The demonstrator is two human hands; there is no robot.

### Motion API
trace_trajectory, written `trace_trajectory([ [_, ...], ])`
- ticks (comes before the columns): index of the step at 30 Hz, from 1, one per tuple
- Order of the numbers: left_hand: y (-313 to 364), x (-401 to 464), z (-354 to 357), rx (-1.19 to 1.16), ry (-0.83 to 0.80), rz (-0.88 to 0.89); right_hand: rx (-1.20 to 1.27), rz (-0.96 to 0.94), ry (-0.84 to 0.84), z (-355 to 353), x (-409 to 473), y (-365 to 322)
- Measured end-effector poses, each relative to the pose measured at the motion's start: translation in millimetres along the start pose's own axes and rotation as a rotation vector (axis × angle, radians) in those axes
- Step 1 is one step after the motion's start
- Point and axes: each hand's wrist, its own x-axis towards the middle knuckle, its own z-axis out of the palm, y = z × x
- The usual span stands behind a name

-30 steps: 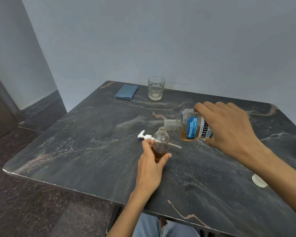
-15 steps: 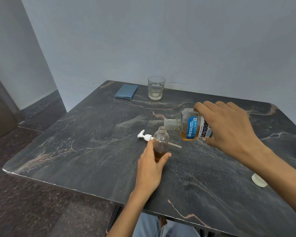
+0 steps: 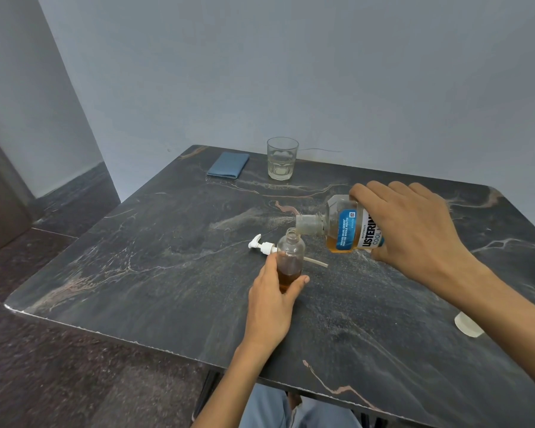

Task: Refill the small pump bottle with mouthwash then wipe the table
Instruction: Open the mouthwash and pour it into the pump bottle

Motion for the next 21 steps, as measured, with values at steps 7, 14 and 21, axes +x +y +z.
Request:
trace_trajectory([
  [7,-0.5,0.0,-0.2,0.002,0.007,0.002,0.023,0.000,0.017,1.6,-0.2,0.5],
  [14,-0.5,-0.4,-0.4,0.007,0.000,0.000,0.022,0.000,0.017,3.0,-0.3,0.1],
  [21,-0.7,0.1,0.0,0.014,0.002,0.004,0.006,-0.001,0.003,2.9,-0.1,0.2],
])
